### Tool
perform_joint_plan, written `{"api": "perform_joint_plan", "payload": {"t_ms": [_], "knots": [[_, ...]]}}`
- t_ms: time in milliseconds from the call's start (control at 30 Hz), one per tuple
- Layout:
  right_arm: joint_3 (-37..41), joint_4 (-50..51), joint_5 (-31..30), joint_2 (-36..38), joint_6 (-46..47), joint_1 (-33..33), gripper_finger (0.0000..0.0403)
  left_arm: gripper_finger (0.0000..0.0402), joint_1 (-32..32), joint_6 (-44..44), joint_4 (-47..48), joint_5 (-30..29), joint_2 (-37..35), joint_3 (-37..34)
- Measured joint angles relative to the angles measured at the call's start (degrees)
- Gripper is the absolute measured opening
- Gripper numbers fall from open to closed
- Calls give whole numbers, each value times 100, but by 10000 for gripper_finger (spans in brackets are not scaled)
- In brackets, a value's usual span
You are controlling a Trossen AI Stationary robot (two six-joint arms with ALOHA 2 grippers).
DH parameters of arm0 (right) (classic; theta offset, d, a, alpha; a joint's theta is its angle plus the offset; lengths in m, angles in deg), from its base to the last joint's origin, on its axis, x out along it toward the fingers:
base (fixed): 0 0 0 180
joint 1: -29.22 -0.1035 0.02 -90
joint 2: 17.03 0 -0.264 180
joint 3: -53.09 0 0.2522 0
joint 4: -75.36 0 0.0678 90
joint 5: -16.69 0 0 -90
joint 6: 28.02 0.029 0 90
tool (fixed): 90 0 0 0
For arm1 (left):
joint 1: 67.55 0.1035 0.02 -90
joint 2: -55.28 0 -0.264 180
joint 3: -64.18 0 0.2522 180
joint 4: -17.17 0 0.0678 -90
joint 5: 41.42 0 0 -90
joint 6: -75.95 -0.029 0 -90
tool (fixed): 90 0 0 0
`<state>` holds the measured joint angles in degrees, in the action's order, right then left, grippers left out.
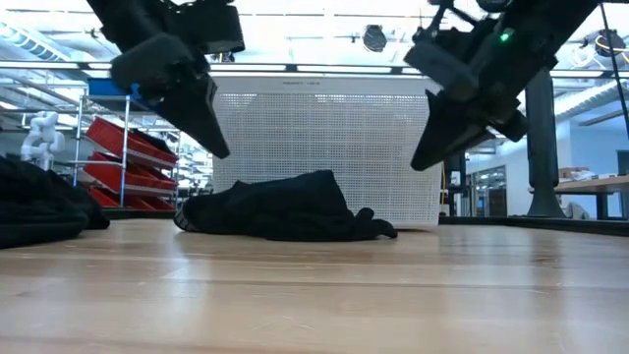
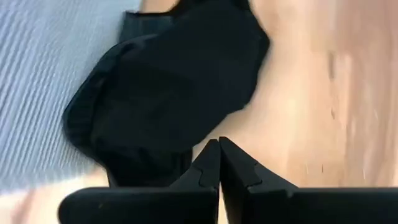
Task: Fold laundry
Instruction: Fold the black underwear
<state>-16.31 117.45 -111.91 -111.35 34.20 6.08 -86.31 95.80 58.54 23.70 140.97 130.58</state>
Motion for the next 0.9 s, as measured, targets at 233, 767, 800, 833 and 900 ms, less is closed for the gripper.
{"api": "perform_joint_plan", "payload": {"t_ms": [233, 767, 800, 833, 900], "knots": [[0, -217, -42, -96, -142, -6, 0, 51, 217, 1392, 812, -372, 83, -2], [0, -197, -20, -96, -184, -9, 0, 151, 1024, 1858, 586, -455, 665, -671], [0, -196, -21, -96, -184, -9, 0, 148, 1057, 1790, 597, -417, 667, -671], [0, -196, -21, -96, -186, -9, 0, 142, 1075, 1739, 610, -381, 669, -671], [0, -196, -19, -96, -186, -9, 0, 114, 1093, 1713, 611, -374, 669, -671]]}}
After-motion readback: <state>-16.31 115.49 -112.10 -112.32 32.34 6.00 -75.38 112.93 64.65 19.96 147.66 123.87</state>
